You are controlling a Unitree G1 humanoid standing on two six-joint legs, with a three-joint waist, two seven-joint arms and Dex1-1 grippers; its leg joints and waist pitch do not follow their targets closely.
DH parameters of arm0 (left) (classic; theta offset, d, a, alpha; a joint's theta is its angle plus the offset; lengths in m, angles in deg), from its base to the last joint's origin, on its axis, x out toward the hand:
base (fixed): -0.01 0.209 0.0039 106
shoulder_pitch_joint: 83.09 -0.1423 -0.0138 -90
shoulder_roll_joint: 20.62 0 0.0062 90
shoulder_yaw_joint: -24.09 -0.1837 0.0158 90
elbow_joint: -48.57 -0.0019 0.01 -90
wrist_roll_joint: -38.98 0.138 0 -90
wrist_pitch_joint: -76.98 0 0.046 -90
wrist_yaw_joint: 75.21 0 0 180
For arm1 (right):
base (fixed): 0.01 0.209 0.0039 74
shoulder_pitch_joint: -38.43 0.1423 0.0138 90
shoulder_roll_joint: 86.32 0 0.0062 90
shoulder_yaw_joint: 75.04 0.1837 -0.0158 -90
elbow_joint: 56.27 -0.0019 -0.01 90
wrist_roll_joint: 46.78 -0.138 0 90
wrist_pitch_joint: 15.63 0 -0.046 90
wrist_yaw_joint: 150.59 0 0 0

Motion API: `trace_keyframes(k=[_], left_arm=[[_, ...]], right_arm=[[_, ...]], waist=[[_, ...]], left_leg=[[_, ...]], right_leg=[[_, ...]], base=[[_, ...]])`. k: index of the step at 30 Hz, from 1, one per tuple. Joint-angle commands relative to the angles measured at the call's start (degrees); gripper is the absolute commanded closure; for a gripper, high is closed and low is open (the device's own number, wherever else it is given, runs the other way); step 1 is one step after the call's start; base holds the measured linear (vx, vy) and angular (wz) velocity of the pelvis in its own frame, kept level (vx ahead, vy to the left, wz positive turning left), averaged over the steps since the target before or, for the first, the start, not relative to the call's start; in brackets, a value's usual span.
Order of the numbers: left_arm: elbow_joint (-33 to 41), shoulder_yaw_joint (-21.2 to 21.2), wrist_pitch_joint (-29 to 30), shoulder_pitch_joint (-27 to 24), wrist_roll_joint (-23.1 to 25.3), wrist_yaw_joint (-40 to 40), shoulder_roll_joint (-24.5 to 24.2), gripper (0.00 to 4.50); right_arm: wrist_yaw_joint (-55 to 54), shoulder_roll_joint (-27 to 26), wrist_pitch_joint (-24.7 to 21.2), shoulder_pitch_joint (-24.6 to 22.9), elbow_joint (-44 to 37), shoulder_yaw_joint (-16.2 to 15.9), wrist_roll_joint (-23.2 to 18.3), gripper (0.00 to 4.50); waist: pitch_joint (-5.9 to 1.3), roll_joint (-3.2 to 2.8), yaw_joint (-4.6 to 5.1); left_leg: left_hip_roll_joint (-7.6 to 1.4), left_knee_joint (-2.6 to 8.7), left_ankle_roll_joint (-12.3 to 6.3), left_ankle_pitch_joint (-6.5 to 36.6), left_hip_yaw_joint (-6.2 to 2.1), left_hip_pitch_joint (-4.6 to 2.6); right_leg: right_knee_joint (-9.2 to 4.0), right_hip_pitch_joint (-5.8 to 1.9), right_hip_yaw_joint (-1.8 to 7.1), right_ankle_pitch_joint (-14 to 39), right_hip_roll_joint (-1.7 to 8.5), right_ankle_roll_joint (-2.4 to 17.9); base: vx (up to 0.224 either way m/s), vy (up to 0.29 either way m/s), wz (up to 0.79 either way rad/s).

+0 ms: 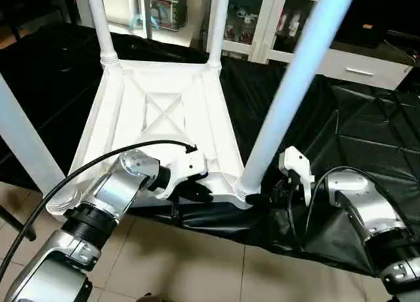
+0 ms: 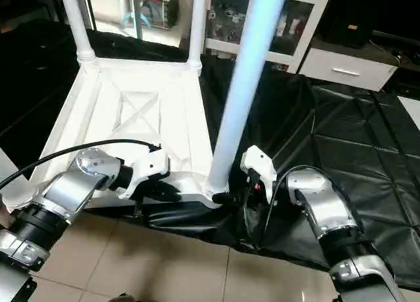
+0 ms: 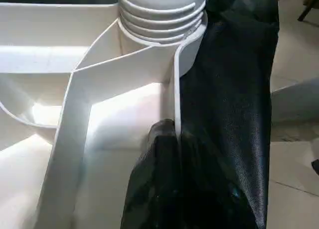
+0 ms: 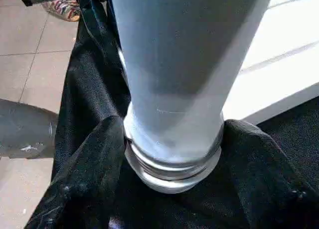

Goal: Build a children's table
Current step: Rotate leg to tighten

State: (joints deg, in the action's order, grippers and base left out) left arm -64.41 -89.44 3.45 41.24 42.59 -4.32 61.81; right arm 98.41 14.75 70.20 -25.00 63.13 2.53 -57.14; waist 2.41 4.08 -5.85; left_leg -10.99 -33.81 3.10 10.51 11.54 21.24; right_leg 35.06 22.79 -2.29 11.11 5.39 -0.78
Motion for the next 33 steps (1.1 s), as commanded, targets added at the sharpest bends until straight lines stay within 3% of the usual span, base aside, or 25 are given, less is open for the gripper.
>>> trace_keyframes(k=[1, 11, 13, 17, 18, 20, 22, 25, 27, 29, 30, 33], left_arm=[[-1.1, -4.6, 0.9, -1.3, 1.7, 2.7, 0.2, 4.50], [-1.2, -4.8, 1.3, -1.1, 2.1, 2.6, 0.2, 4.50], [-1.9, -4.0, 2.0, -1.0, 1.8, 0.9, 1.1, 4.50], [-7.8, -0.5, 3.4, 1.7, 2.6, -9.2, 5.9, 4.50], [-9.4, 0.6, 3.7, 2.5, 2.6, -11.9, 7.1, 4.50], [-13.9, 3.7, 5.0, 5.0, 2.3, -20.0, 10.7, 4.50], [-18.4, 6.8, 5.7, 7.8, 1.7, -28.2, 14.2, 4.50], [-23.2, 8.7, 3.4, 11.1, 2.1, -36.5, 17.7, 4.50], [-26.0, 9.5, 1.9, 13.3, 2.3, -40.0, 20.7, 4.50], [-26.6, 9.4, 1.4, 13.8, 2.5, -40.7, 21.6, 4.50], [-27.7, 9.5, 0.8, 14.4, 2.9, -41.5, 22.2, 4.50], [-28.2, 9.0, -0.1, 14.7, 3.8, -41.9, 21.9, 4.50]], right_arm=[[0.7, -0.1, 0.8, 0.7, 0.0, -0.1, 0.2, 1.73], [1.3, -0.9, 1.4, 0.6, 1.1, -0.1, 0.4, 1.80], [-4.9, -2.6, 0.6, 1.1, 3.1, 1.2, 1.4, 1.80], [-22.0, -6.5, -1.9, 2.7, 9.6, 4.1, 4.6, 1.81], [-24.8, -7.6, -2.7, 2.9, 10.4, 5.1, 4.3, 1.81], [-32.1, -10.6, -4.9, 3.3, 11.2, 7.3, 3.7, 1.81], [-40.7, -13.8, -6.6, 3.8, 12.1, 8.9, 4.2, 1.81], [-54.6, -18.5, -6.2, 4.6, 14.4, 11.7, 5.1, 1.81], [-62.1, -22.4, -4.9, 5.3, 15.6, 11.6, 6.5, 1.86], [-62.3, -23.6, -4.0, 5.4, 15.4, 10.3, 7.6, 2.05], [-62.5, -24.7, -3.1, 5.7, 15.2, 9.4, 8.4, 2.15], [-62.1, -25.3, -1.6, 5.9, 14.4, 9.6, 8.0, 2.37]], waist=[[-3.33, 0.00, 0.20], [-3.34, -0.12, 0.23], [-3.29, -0.19, 0.30], [-2.74, -0.25, 1.24], [-2.66, -0.35, 1.71], [-2.79, -0.68, 2.17], [-2.82, -0.61, 2.49], [-3.16, -0.77, 2.60], [-3.29, -0.82, 2.99], [-3.37, -0.96, 2.95], [-3.31, -1.00, 2.89], [-3.48, -1.07, 2.58]], left_leg=[[-2.42, 3.78, -3.12, 8.5, -0.81, -1.22], [-2.40, 3.80, -2.81, 9.2, -0.84, -1.25], [-2.38, 3.87, -2.57, 9.5, -0.86, -1.19], [-2.30, 4.67, 1.26, 17.4, -1.19, -1.55], [-2.21, 4.86, 3.18, 21.2, -1.70, -1.47], [-2.12, 4.87, 4.03, 23.0, -1.96, -1.58], [-1.98, 4.83, 3.96, 24.2, -2.03, -1.74], [-1.88, 4.79, 3.64, 21.9, -2.04, -1.23], [-1.72, 4.94, 3.78, 20.9, -2.16, -0.81], [-1.72, 4.83, 3.53, 20.0, -2.04, -0.79], [-1.67, 4.65, 2.22, 19.2, -1.68, -0.96], [-1.71, 4.52, 0.92, 16.6, -1.51, -0.80]], right_leg=[[-2.96, -2.23, 1.80, 2.4, 2.76, 15.7], [-2.99, -2.23, 1.77, 2.6, 2.71, 15.8], [-3.01, -2.22, 1.79, 2.9, 2.75, 15.9], [-4.32, -1.77, 1.71, 14.2, 2.82, 13.6], [-4.94, -1.70, 1.58, 21.6, 3.10, 11.0], [-5.18, -1.44, 1.53, 23.0, 2.98, 9.8], [-5.63, -1.07, 1.48, 24.0, 2.95, 9.1], [-5.51, -1.15, 1.54, 21.2, 2.89, 8.9], [-5.34, -1.42, 1.42, 19.0, 2.79, 8.6], [-5.19, -1.39, 1.45, 17.1, 2.75, 8.9], [-5.17, -1.20, 1.59, 14.0, 2.53, 9.7], [-4.73, -1.60, 1.63, 10.1, 2.59, 10.7]], base=[[0.000, 0.000, 0.00], [0.000, 0.000, 0.00], [0.000, 0.000, 0.00], [-0.015, 0.001, -0.01], [-0.067, 0.011, -0.07], [-0.064, 0.012, -0.06], [-0.052, 0.011, -0.02], [0.000, 0.000, 0.00], [0.000, 0.000, 0.00], [0.000, 0.000, 0.00], [0.000, 0.000, 0.00], [0.000, 0.000, 0.00]])
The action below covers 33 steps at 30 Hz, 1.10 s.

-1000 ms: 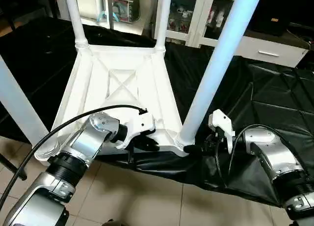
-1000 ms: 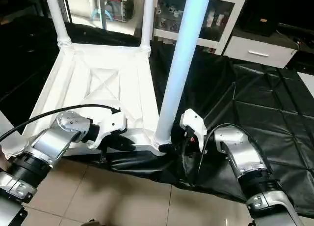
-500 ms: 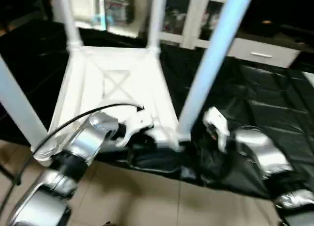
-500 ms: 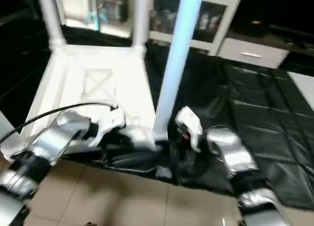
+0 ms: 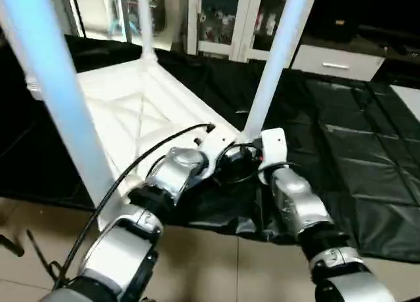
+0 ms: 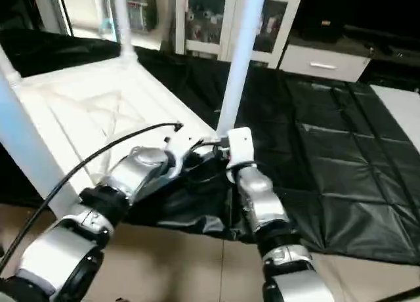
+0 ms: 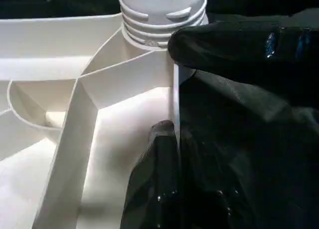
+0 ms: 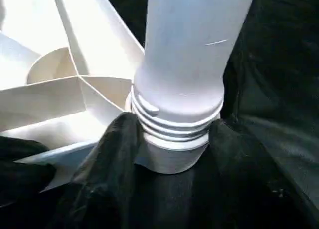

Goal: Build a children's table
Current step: Rotate leg to tighten

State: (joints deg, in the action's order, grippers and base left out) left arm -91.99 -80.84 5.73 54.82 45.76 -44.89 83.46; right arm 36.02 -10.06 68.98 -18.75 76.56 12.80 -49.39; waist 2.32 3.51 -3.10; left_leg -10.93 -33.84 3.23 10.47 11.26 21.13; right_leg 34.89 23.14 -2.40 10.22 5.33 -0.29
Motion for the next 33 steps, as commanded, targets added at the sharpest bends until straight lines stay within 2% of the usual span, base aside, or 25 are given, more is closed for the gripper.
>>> trace_keyframes(k=[1, 2, 3, 7, 8, 10, 12, 16, 18, 19, 20, 21, 22, 23, 24, 26, 28, 29, 30, 32, 33], left_arm=[[-1.3, 0.5, -2.7, 1.2, 0.6, -1.5, 0.0, 4.50], [-2.0, 0.7, -3.1, 1.4, 0.5, -1.7, -0.1, 4.50], [-3.1, 0.4, -4.0, 1.6, 0.8, -1.5, -0.8, 4.50], [-4.0, 0.7, -4.9, 1.5, 0.7, -1.0, -1.8, 4.50], [-4.2, 0.7, -5.3, 1.3, 0.8, -0.7, -2.3, 4.50], [-3.8, 0.4, -5.8, 0.7, 1.0, 0.9, -3.2, 4.50], [-2.8, -0.8, -7.5, -0.3, 1.6, 3.9, -4.5, 4.50], [-1.0, -3.0, -9.3, -2.3, 1.9, 10.2, -6.5, 4.50], [3.0, -5.1, -7.6, -5.1, 1.5, 16.6, -9.0, 4.50], [3.0, -5.1, -7.6, -5.1, 1.5, 16.6, -9.0, 4.50], [4.5, -5.9, -6.9, -6.1, 1.4, 19.0, -9.9, 4.50], [6.2, -7.0, -7.7, -7.1, 1.4, 22.0, -10.9, 4.50], [7.8, -7.8, -7.6, -8.0, 1.1, 24.7, -11.8, 4.50], [9.4, -8.4, -7.2, -8.8, 0.6, 26.9, -12.6, 4.50], [10.9, -9.0, -7.8, -9.5, 0.4, 28.9, -13.4, 4.50], [13.9, -9.6, -6.0, -10.7, -0.4, 31.7, -14.7, 4.50], [16.3, -10.3, -5.6, -11.5, -0.9, 34.0, -15.7, 4.50], [17.0, -10.3, -5.5, -11.8, -0.9, 34.5, -15.9, 4.50], [18.3, -10.5, -5.5, -12.3, -1.1, 35.7, -16.3, 4.50], [18.9, -10.5, -5.6, -12.5, -1.2, 36.2, -16.4, 4.50], [20.5, -11.1, -5.4, -12.9, -1.6, 37.9, -16.9, 4.50]], right_arm=[[0.4, -0.5, 0.0, -0.2, 0.7, -0.5, 0.1, 2.43], [0.4, -0.6, 0.5, -0.1, 0.4, -0.4, 0.0, 2.43], [-0.2, -0.7, 1.5, 0.0, 0.1, 0.8, -0.6, 2.43], [2.4, -0.2, 2.8, -1.5, -3.4, 2.1, -2.8, 2.43], [3.0, 0.3, 3.3, -2.1, -4.6, 2.0, -2.6, 2.27], [4.2, 1.4, 3.1, -3.5, -7.4, 2.6, -3.2, 2.27], [4.7, 3.1, 3.1, -4.7, -9.9, 3.1, -3.2, 1.98], [7.3, 6.3, 2.2, -6.2, -13.6, 4.1, -3.9, 1.68], [19.7, 11.0, -2.2, -7.4, -17.6, 3.1, -7.8, 1.48], [19.7, 11.0, -2.2, -7.4, -17.6, 3.1, -7.8, 1.43], [24.8, 13.1, -3.8, -7.9, -18.9, 2.0, -8.9, 1.36], [29.4, 15.1, -4.9, -8.5, -20.2, 0.7, -9.7, 1.36], [32.8, 16.9, -5.1, -9.0, -21.1, -0.2, -10.0, 1.24], [36.5, 18.7, -5.7, -9.5, -21.8, -1.2, -10.5, 1.05], [39.9, 20.4, -5.7, -10.0, -22.4, -2.2, -10.7, 1.01], [45.8, 23.1, -5.8, -10.6, -23.0, -3.8, -11.2, 0.98], [50.5, 25.2, -5.9, -10.7, -23.0, -5.2, -11.0, 0.77], [51.5, 25.7, -6.1, -10.6, -23.0, -5.5, -11.0, 0.65], [52.9, 26.3, -5.6, -10.0, -22.3, -6.1, -10.4, 0.60], [53.5, 26.5, -5.1, -9.7, -21.8, -6.5, -10.0, 0.48], [52.7, 25.9, -3.5, -8.2, -19.9, -7.1, -8.4, 0.26]], waist=[[-3.48, -0.60, -0.24], [-3.51, -0.76, -0.32], [-3.58, -0.70, -0.32], [-3.41, -0.70, -0.64], [-3.30, -0.58, -0.60], [-3.06, -0.65, -0.62], [-2.87, -0.61, -0.75], [-2.73, -0.48, -0.55], [-2.72, -0.54, -0.64], [-2.70, -0.60, -0.77], [-2.68, -0.69, -0.69], [-2.64, -0.71, -0.89], [-2.54, -0.57, -0.81], [-2.72, -0.69, -0.94], [-2.74, -0.42, -1.04], [-2.78, -0.61, -1.40], [-2.73, 0.16, -1.89], [-2.69, -0.18, -2.09], [-2.66, 0.01, -2.12], [-2.69, 0.01, -2.16], [-2.73, 0.31, -2.16]], left_leg=[[-1.79, 4.44, 0.24, 14.8, -1.17, -0.59], [-1.78, 4.41, -0.02, 13.8, -1.17, -0.55], [-1.77, 4.29, -0.78, 11.6, -1.07, -0.52], [-1.91, 4.15, -2.55, 10.6, -0.85, -0.66], [-1.90, 4.20, -2.79, 10.7, -0.81, -0.63], [-1.90, 4.38, -2.51, 12.0, -0.82, -0.66], [-1.98, 4.56, -2.08, 13.2, -0.92, -0.74], [-1.98, 4.71, -1.00, 15.6, -0.87, -0.82], [-2.13, 4.76, -1.54, 16.4, -0.99, -0.86], [-2.32, 4.71, -2.02, 15.7, -0.98, -0.76], [-2.26, 4.68, -1.99, 15.3, -0.88, -0.78], [-2.37, 4.68, -2.26, 15.8, -0.93, -0.83], [-2.49, 4.75, -2.20, 15.9, -0.88, -0.73], [-2.52, 4.69, -2.06, 15.7, -0.93, -0.80], [-2.58, 4.70, -2.12, 15.5, -1.00, -0.74], [-2.67, 4.57, -2.32, 14.5, -0.83, -0.93], [-2.70, 4.51, -2.61, 13.8, -0.66, -0.96], [-2.71, 4.54, -2.69, 13.5, -0.69, -0.94], [-2.75, 4.57, -2.57, 13.5, -0.65, -1.01], [-2.70, 4.58, -2.38, 13.0, -0.69, -0.93], [-2.73, 4.54, -2.18, 12.6, -0.75, -0.90]], right_leg=[[-4.23, -2.13, 1.75, 8.0, 2.60, 10.9], [-4.05, -2.21, 1.73, 6.4, 2.58, 11.2], [-3.62, -2.45, 1.70, 2.5, 2.49, 12.3], [-3.51, -2.62, 1.77, 1.2, 2.73, 13.7], [-3.66, -2.62, 1.76, 2.1, 2.71, 13.7], [-4.04, -2.59, 1.78, 5.4, 2.76, 13.2], [-4.46, -2.50, 1.84, 8.8, 2.84, 12.1], [-4.77, -2.14, 1.93, 13.1, 2.74, 10.7], [-4.76, -2.40, 1.90, 13.5, 2.75, 10.7], [-4.65, -2.35, 1.98, 12.5, 2.85, 10.9], [-4.62, -2.15, 1.99, 12.1, 2.79, 11.3], [-4.67, -2.32, 1.90, 12.3, 2.75, 11.6], [-4.68, -2.16, 2.01, 12.5, 2.88, 11.6], [-4.52, -2.21, 1.95, 12.0, 2.87, 12.0], [-4.40, -2.33, 1.87, 11.6, 2.87, 12.2], [-4.20, -2.16, 1.98, 10.1, 2.95, 12.9], [-4.12, -2.11, 1.93, 9.6, 2.94, 13.4], [-4.10, -2.08, 1.96, 10.1, 3.06, 13.2], [-4.20, -2.02, 1.96, 10.4, 3.06, 13.2], [-4.10, -2.09, 1.93, 10.1, 3.06, 13.2], [-3.95, -2.03, 1.91, 10.4, 3.26, 13.2]], base=[[0.000, 0.000, 0.00], [0.000, 0.000, 0.00], [0.000, 0.000, 0.00], [0.000, 0.000, 0.00], [0.000, 0.000, 0.00], [0.000, 0.000, 0.00], [0.000, 0.000, 0.00], [0.000, 0.000, 0.00], [0.000, 0.000, 0.00], [0.000, 0.000, 0.00], [0.000, 0.000, 0.00], [0.000, 0.000, 0.00], [0.000, 0.000, 0.00], [0.000, 0.000, 0.00], [0.000, 0.000, 0.00], [0.000, 0.000, 0.00], [0.000, 0.000, 0.00], [0.000, 0.000, 0.00], [0.000, 0.000, 0.00], [0.000, 0.000, 0.00], [0.000, 0.000, 0.00]])
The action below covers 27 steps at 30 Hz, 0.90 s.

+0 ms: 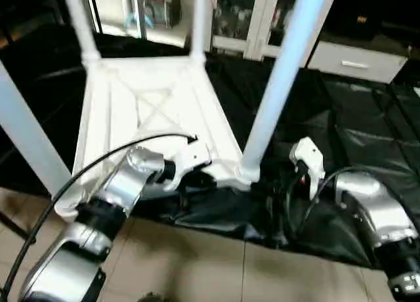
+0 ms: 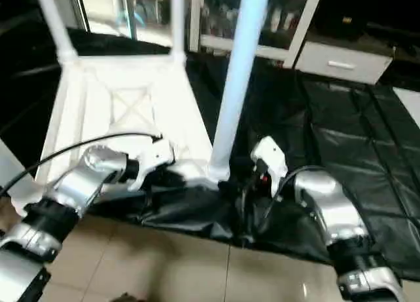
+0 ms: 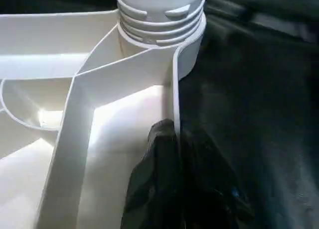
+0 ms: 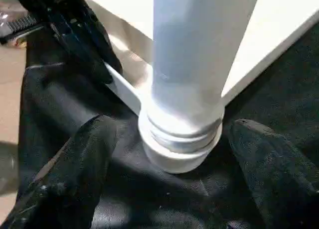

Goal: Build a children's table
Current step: Rotate leg to tighten

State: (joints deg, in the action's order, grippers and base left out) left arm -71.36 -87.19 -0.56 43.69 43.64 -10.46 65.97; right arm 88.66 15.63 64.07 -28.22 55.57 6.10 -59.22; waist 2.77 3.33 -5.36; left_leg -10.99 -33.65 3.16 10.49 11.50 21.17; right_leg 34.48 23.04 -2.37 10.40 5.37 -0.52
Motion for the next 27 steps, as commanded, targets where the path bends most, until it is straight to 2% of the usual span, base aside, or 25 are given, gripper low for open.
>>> trace_keyframes(k=[1, 4, 6, 9, 13, 15, 19, 20, 24, 27], left_arm=[[0.9, -5.1, 1.0, -2.1, 0.4, 4.6, 0.2, 4.50], [4.4, -6.2, 1.5, -3.4, -0.2, 7.4, -0.9, 4.50], [5.2, -6.9, 1.6, -3.6, 0.2, 8.0, -1.3, 4.50], [5.7, -7.0, 1.8, -3.6, 0.6, 8.5, -1.5, 4.50], [5.4, -6.8, 1.7, -3.3, 1.0, 8.3, -1.5, 4.50], [5.5, -6.9, 2.0, -3.0, 1.2, 8.2, -1.7, 4.50], [5.3, -6.9, 2.1, -2.8, 1.3, 8.2, -1.8, 4.50], [5.3, -6.9, 2.1, -2.8, 1.3, 8.3, -1.8, 4.50], [5.2, -7.0, 2.2, -2.8, 1.4, 8.2, -1.7, 4.50], [5.2, -7.0, 2.3, -2.9, 1.5, 8.2, -1.6, 4.50]], right_arm=[[0.0, 0.1, 1.9, 1.8, 1.7, -0.8, 1.9, 0.21], [2.1, -0.3, 2.4, 2.9, 2.6, -2.3, 2.2, 0.21], [4.1, -0.2, 2.8, 3.4, 3.0, -3.4, 2.6, 0.21], [6.0, -0.3, 4.0, 4.3, 4.3, -4.4, 3.4, 0.21], [7.3, -0.2, 5.1, 4.8, 5.3, -5.1, 3.9, 0.21], [9.2, 0.1, 5.8, 5.1, 6.1, -5.6, 4.0, 0.38], [9.6, 0.1, 6.0, 5.5, 6.9, -5.6, 4.0, 0.38], [9.6, 0.1, 6.1, 5.5, 7.1, -5.5, 4.0, 0.65], [9.5, -0.5, 6.5, 5.7, 7.9, -5.4, 4.0, 0.83], [9.6, -0.8, 7.0, 5.8, 8.5, -5.3, 4.2, 1.20]], waist=[[-3.18, 0.56, 0.18], [-3.26, 0.49, 0.04], [-3.27, 0.55, 0.00], [-3.25, 0.58, -0.31], [-3.30, 0.65, -0.20], [-3.42, 0.51, -0.25], [-3.55, 0.56, -0.27], [-3.55, 0.62, -0.24], [-3.55, 0.66, -0.26], [-3.58, 0.74, -0.27]], left_leg=[[-2.58, 4.38, -2.07, 12.4, -0.95, -0.86], [-2.61, 4.23, -1.90, 11.8, -0.81, -1.21], [-2.57, 4.19, -2.47, 10.8, -0.75, -1.16], [-2.58, 4.15, -2.36, 11.0, -0.73, -1.18], [-2.56, 4.28, -1.34, 12.2, -0.87, -1.18], [-2.51, 4.15, -1.46, 11.9, -0.83, -1.25], [-2.47, 3.98, -2.11, 10.3, -0.79, -1.21], [-2.44, 3.94, -2.30, 10.2, -0.75, -1.23], [-2.46, 3.90, -2.48, 10.2, -0.78, -1.20], [-2.47, 3.86, -2.52, 10.1, -0.77, -1.23]], right_leg=[[-3.63, -2.00, 1.86, 10.6, 3.18, 13.2], [-3.45, -1.79, 1.89, 9.4, 3.03, 13.4], [-3.23, -1.90, 1.86, 7.2, 2.84, 13.8], [-3.22, -1.93, 1.88, 7.4, 2.93, 14.0], [-3.31, -1.98, 1.86, 8.6, 2.91, 13.4], [-3.21, -2.05, 1.88, 7.6, 2.90, 13.7], [-2.89, -2.18, 1.84, 4.8, 2.81, 14.5], [-2.88, -2.19, 1.82, 4.5, 2.78, 14.7], [-2.89, -2.24, 1.82, 5.1, 2.82, 14.9], [-2.84, -2.23, 1.81, 5.2, 2.81, 15.0]], base=[[0.000, 0.000, 0.00], [0.000, 0.000, 0.00], [0.000, 0.000, 0.00], [0.000, 0.000, 0.00], [0.000, 0.000, 0.00], [0.000, 0.000, 0.00], [0.000, 0.000, 0.00], [0.000, 0.000, 0.00], [0.000, 0.000, 0.00], [0.000, 0.000, 0.00]])
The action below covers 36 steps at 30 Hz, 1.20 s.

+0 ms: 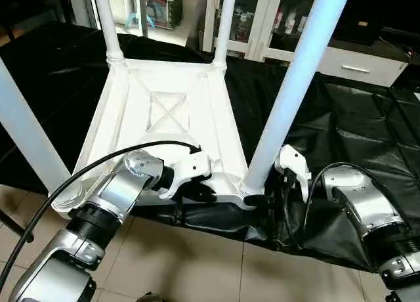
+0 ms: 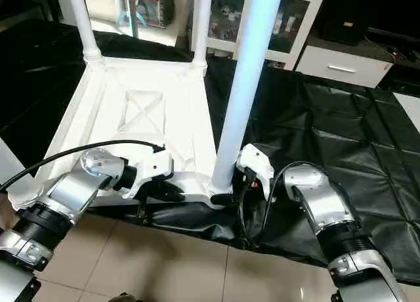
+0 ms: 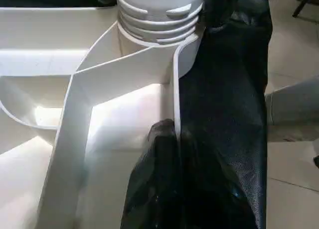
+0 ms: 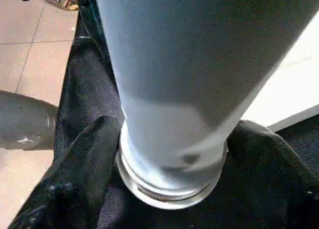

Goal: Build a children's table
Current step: Rotate leg to tighten

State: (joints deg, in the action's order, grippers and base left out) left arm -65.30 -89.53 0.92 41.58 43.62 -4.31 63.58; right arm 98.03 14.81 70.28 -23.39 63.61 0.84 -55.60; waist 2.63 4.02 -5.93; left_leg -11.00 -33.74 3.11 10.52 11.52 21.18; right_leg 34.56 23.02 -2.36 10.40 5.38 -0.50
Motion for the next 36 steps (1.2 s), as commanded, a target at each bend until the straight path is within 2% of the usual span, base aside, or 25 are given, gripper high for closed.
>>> trace_keyframes(k=[1, 4, 9, 17, 20, 21, 22, 23, 24, 25, 26, 27, 28, 29, 30, 31, 32, 33, 34, 35, 36], left_arm=[[-0.8, -4.7, 0.9, -0.9, 1.6, 2.1, 0.7, 4.50], [-0.6, -4.7, 1.2, -1.0, 1.6, 2.2, 0.6, 4.50], [-0.1, -4.8, 1.7, -1.5, 1.6, 2.5, 0.3, 4.50], [0.5, -5.0, 2.8, -1.8, 1.7, 3.3, -0.4, 4.50], [-0.5, -4.2, 3.6, -1.6, 1.6, 1.8, 0.1, 4.50], [-1.8, -3.1, 3.8, -1.1, 1.7, -0.6, 1.2, 4.50], [-3.5, -1.7, 4.3, -0.3, 1.7, -3.8, 2.5, 4.50], [-3.5, -1.7, 4.3, -0.3, 1.7, -3.8, 2.5, 4.50], [-5.2, -0.4, 4.5, 0.4, 1.7, -6.9, 3.9, 4.50], [-7.9, 1.7, 5.8, 1.8, 1.8, -12.5, 6.1, 4.50], [-7.9, 1.7, 5.8, 1.8, 1.8, -12.5, 6.1, 4.50], [-7.9, 1.7, 5.8, 1.8, 1.8, -12.5, 6.1, 4.50], [-11.2, 4.5, 7.4, 3.8, 1.7, -19.8, 8.8, 4.50], [-11.2, 4.5, 7.4, 3.8, 1.7, -19.8, 8.8, 4.50], [-14.5, 6.6, 8.2, 5.8, 1.8, -26.7, 11.4, 4.50], [-17.3, 8.4, 8.0, 7.7, 1.6, -32.7, 14.2, 4.50], [-17.3, 8.4, 8.0, 7.7, 1.6, -32.7, 14.2, 4.50], [-19.0, 9.4, 7.5, 9.0, 1.6, -36.0, 15.9, 4.50], [-20.5, 9.9, 6.2, 10.2, 1.7, -39.0, 17.6, 4.50], [-20.8, 10.0, 5.9, 10.4, 1.8, -39.6, 18.0, 4.50], [-22.4, 10.8, 4.6, 11.5, 1.8, -42.1, 19.5, 4.50]], right_arm=[[0.4, 0.0, 0.9, 1.0, 0.6, 0.0, 0.6, 1.20], [1.0, -0.2, 1.1, 1.1, 1.0, 0.0, 0.6, 1.51], [1.6, -0.4, 1.3, 1.3, 1.4, -0.1, 0.6, 1.73], [1.7, -1.1, 0.8, 0.8, 1.4, 0.0, 0.3, 1.78], [-3.4, -2.6, 0.9, 1.2, 3.2, 1.3, 1.2, 1.78], [-9.4, -3.8, 0.8, 1.8, 5.6, 2.3, 2.5, 1.78], [-15.1, -5.1, 0.2, 2.5, 8.0, 3.4, 3.6, 1.78], [-15.1, -5.1, 0.2, 2.5, 8.0, 3.4, 3.6, 1.78], [-20.2, -6.3, -0.9, 3.1, 10.0, 4.6, 4.0, 1.79], [-27.0, -8.2, -2.9, 3.7, 12.1, 6.7, 3.8, 1.79], [-27.0, -8.2, -2.9, 3.7, 12.1, 6.7, 3.8, 1.79], [-27.0, -8.2, -2.9, 3.7, 12.1, 6.7, 3.8, 1.79], [-34.4, -10.5, -4.8, 4.4, 13.7, 9.1, 3.2, 1.79], [-34.4, -10.5, -4.8, 4.4, 13.7, 9.1, 3.2, 1.80], [-43.3, -13.2, -5.9, 5.1, 15.1, 11.6, 2.8, 1.80], [-52.4, -16.2, -5.9, 5.8, 16.4, 14.0, 2.4, 1.80], [-52.4, -16.2, -5.9, 5.8, 16.4, 14.0, 2.4, 1.80], [-58.2, -18.1, -5.4, 6.4, 17.3, 15.5, 2.3, 1.80], [-61.6, -20.6, -4.0, 6.6, 17.8, 15.2, 3.0, 1.80], [-62.2, -21.1, -3.7, 6.7, 17.9, 15.2, 3.1, 1.80], [-63.8, -23.3, -2.4, 6.9, 18.4, 14.4, 3.9, 1.80]], waist=[[-3.43, 0.01, 0.29], [-3.42, 0.03, 0.33], [-3.44, 0.09, 0.32], [-3.41, -0.04, 0.50], [-3.34, -0.16, 0.72], [-3.11, -0.08, 1.09], [-2.96, -0.12, 1.25], [-2.86, -0.14, 1.45], [-2.90, 0.08, 1.77], [-2.85, 0.11, 1.97], [-2.82, 0.04, 2.12], [-3.02, 0.23, 2.57], [-2.98, 0.03, 2.57], [-2.86, 0.00, 2.86], [-3.06, 0.00, 2.75], [-2.93, -0.51, 3.01], [-3.06, -0.41, 3.17], [-3.43, -0.03, 3.05], [-3.45, -0.55, 2.90], [-3.30, -0.37, 3.05], [-3.52, -0.25, 2.87]], left_leg=[[-2.47, 3.96, -2.48, 10.1, -0.80, -1.24], [-2.45, 3.94, -2.49, 10.3, -0.79, -1.24], [-2.45, 3.91, -2.41, 10.5, -0.81, -1.24], [-2.45, 3.99, -1.91, 11.3, -0.88, -1.24], [-2.36, 4.12, -1.39, 12.0, -0.93, -1.15], [-2.36, 4.31, -0.35, 15.0, -1.00, -1.20], [-2.35, 4.46, 0.28, 16.3, -0.99, -1.30], [-2.28, 4.66, 1.62, 19.6, -1.31, -1.49], [-2.31, 4.74, 2.57, 21.5, -1.65, -1.34], [-2.22, 4.80, 2.80, 22.0, -1.71, -1.27], [-2.15, 4.79, 3.19, 22.5, -1.74, -1.34], [-2.07, 4.69, 3.36, 23.9, -2.06, -1.34], [-2.13, 4.77, 3.13, 23.8, -2.14, -1.22], [-2.04, 4.75, 3.18, 23.7, -2.02, -1.21], [-2.08, 4.69, 3.16, 23.7, -2.04, -1.42], [-2.00, 4.66, 3.77, 23.6, -1.95, -1.40], [-1.88, 4.67, 4.18, 23.6, -1.95, -1.47], [-1.81, 4.66, 3.62, 21.4, -1.96, -0.86], [-1.89, 4.65, 3.45, 20.9, -1.94, -1.07], [-1.73, 4.55, 2.98, 20.7, -1.58, -1.11], [-1.62, 4.43, 2.32, 19.3, -1.45, -1.00]], right_leg=[[-2.93, -2.21, 1.80, 5.1, 2.81, 15.0], [-2.91, -2.18, 1.79, 5.3, 2.77, 15.0], [-2.95, -2.21, 1.83, 6.1, 2.83, 14.8], [-2.96, -2.17, 1.81, 6.5, 2.75, 14.7], [-3.09, -2.12, 1.80, 7.4, 2.74, 14.6], [-3.51, -1.86, 1.84, 11.4, 2.73, 13.7], [-3.78, -1.64, 1.89, 13.2, 2.73, 13.4], [-4.30, -1.54, 1.78, 18.5, 2.88, 12.1], [-4.47, -1.62, 1.67, 22.0, 3.02, 10.6], [-4.66, -1.51, 1.66, 23.1, 2.97, 10.0], [-4.73, -1.33, 1.65, 24.0, 2.93, 9.6], [-5.11, -1.34, 1.43, 26.6, 3.09, 8.5], [-5.19, -1.36, 1.44, 26.6, 3.17, 8.2], [-5.32, -0.99, 1.52, 26.2, 3.05, 8.2], [-5.35, -0.99, 1.44, 26.0, 3.03, 8.3], [-5.25, -0.62, 1.62, 25.0, 2.92, 8.8], [-5.19, -0.48, 1.56, 24.8, 2.83, 8.8], [-4.96, -1.20, 1.46, 22.0, 2.88, 8.4], [-4.91, -0.97, 1.56, 20.5, 2.92, 8.6], [-5.00, -0.73, 1.64, 18.9, 2.61, 8.8], [-4.82, -0.95, 1.67, 17.1, 2.64, 9.0]], base=[[0.000, 0.000, 0.00], [0.000, 0.000, 0.00], [0.000, 0.000, 0.00], [0.000, 0.000, 0.00], [0.000, 0.000, 0.00], [0.000, 0.000, 0.00], [0.000, 0.000, 0.00], [0.000, 0.000, 0.00], [-0.058, 0.000, -0.05], [-0.058, 0.000, -0.05], [-0.064, 0.005, -0.05], [-0.051, 0.006, -0.05], [-0.051, 0.006, -0.05], [0.000, 0.000, 0.00], [0.000, 0.000, 0.00], [0.000, 0.000, 0.00], [0.000, 0.000, 0.00], [0.000, 0.000, 0.00], [0.000, 0.000, 0.00], [0.000, 0.000, 0.00], [0.000, 0.000, 0.00]])
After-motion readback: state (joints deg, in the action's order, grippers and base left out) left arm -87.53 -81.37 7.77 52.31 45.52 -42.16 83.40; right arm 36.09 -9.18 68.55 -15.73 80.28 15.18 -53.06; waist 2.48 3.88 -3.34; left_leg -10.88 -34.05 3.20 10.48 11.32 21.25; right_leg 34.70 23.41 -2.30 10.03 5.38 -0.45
